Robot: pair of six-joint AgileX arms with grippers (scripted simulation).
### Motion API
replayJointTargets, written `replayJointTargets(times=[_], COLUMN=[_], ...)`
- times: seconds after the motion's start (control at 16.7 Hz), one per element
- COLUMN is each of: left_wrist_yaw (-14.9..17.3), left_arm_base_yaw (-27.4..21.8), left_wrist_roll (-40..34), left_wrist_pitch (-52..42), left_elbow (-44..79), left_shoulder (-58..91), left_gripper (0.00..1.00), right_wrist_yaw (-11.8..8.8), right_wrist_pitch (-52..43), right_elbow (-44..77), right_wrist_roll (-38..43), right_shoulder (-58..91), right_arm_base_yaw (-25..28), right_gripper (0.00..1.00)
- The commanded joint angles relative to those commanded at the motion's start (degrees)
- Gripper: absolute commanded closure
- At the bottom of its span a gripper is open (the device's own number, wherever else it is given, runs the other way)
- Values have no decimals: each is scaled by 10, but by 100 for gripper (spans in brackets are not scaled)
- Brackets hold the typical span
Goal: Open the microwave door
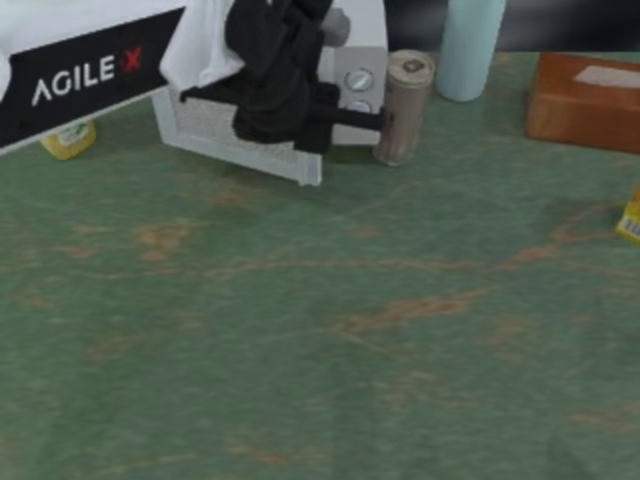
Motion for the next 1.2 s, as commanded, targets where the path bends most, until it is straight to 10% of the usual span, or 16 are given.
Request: replayJointTargets(times=[1.2], left_wrist_yaw=[21], left_arm_base_yaw=[8], left_wrist_roll=[37], left_wrist_pitch=[17], left_elbow=[-39], left_shoulder=[-27], left_gripper=[100], right_wrist_yaw=[0], right_wrist_pitch=[0], right_elbow=[0], right_wrist_roll=[0], right_shoulder=[0], right_arm_base_yaw=[0], right_gripper=[0])
